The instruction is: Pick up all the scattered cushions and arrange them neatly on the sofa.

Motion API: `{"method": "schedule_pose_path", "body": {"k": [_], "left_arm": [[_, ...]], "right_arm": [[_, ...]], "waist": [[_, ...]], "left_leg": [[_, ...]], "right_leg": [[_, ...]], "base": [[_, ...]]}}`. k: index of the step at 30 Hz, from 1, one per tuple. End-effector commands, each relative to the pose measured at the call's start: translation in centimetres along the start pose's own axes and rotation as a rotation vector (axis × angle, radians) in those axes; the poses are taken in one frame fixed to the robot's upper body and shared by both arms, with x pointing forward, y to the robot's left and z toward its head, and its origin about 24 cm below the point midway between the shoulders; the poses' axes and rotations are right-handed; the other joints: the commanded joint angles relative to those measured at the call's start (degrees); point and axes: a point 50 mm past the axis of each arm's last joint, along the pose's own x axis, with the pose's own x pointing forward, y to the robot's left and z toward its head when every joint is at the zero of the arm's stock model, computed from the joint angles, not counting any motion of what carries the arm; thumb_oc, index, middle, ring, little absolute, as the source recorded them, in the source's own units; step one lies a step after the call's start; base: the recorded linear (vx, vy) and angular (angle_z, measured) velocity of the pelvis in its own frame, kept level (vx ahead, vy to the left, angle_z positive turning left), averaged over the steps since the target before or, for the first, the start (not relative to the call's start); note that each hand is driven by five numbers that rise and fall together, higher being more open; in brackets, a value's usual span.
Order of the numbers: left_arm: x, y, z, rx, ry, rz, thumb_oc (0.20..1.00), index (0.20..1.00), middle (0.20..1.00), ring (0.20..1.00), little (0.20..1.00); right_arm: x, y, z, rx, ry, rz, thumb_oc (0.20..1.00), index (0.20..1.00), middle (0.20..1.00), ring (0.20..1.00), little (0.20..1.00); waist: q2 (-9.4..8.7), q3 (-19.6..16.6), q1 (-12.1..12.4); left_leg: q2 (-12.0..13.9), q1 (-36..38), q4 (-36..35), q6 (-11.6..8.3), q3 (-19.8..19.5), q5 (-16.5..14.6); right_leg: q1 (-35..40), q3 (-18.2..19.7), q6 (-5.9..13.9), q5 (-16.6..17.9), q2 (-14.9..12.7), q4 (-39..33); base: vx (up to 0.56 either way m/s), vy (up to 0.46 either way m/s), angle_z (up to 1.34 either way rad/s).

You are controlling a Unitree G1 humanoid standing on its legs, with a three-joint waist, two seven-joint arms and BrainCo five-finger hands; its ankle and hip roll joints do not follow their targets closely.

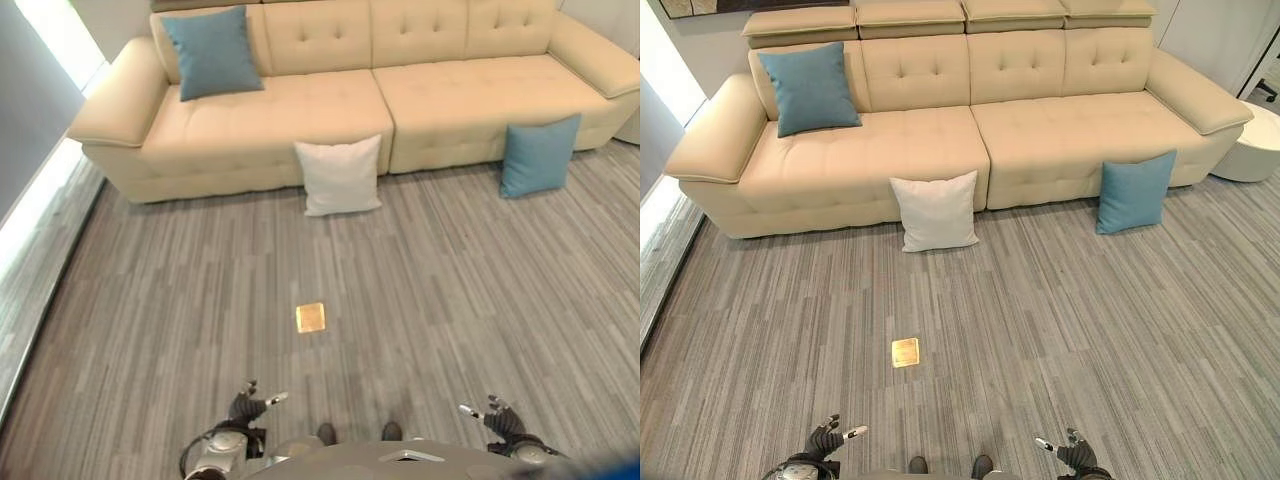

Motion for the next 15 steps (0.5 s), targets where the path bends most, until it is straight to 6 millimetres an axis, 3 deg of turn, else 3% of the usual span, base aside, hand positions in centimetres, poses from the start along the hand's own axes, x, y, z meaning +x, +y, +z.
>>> {"method": "schedule_pose_path", "body": {"k": [1, 10, 15], "left_arm": [[0.7, -0.7, 1.5, 0.028, -0.007, -0.027, 1.000, 1.000, 1.000, 1.000, 1.000], [0.7, -1.3, 1.5, 0.050, 0.009, -0.058, 1.000, 1.000, 1.000, 1.000, 1.000], [1.1, -1.9, 3.0, 0.075, -0.030, -0.079, 1.000, 1.000, 1.000, 1.000, 1.000]], "right_arm": [[0.4, -0.6, 0.9, -0.050, -0.010, -0.003, 1.000, 1.000, 1.000, 1.000, 1.000], [0.5, -0.5, 1.1, -0.058, -0.004, 0.009, 1.000, 1.000, 1.000, 1.000, 1.000], [0.6, -0.3, 1.9, -0.044, -0.032, 0.021, 1.000, 1.000, 1.000, 1.000, 1.000]], "waist": [[-1.50, -0.65, 0.29], [-1.75, -0.17, -0.03], [-2.66, 2.16, -1.03]], "left_leg": [[1.08, -0.49, -0.48, -5.29, 1.65, 1.09], [1.69, -0.55, 1.09, -5.56, 1.21, 0.79], [3.09, -6.16, 10.65, -7.31, 0.06, -0.02]], "right_leg": [[1.45, -1.39, 5.96, -0.07, -2.78, 0.68], [1.56, -1.30, 5.23, -0.96, -2.28, 1.64], [-0.18, -0.49, 3.03, -2.92, -1.94, 5.01]], "base": [[0.00, 0.000, 0.00], [0.01, -0.056, -0.02], [-0.06, -0.134, 0.15]]}}
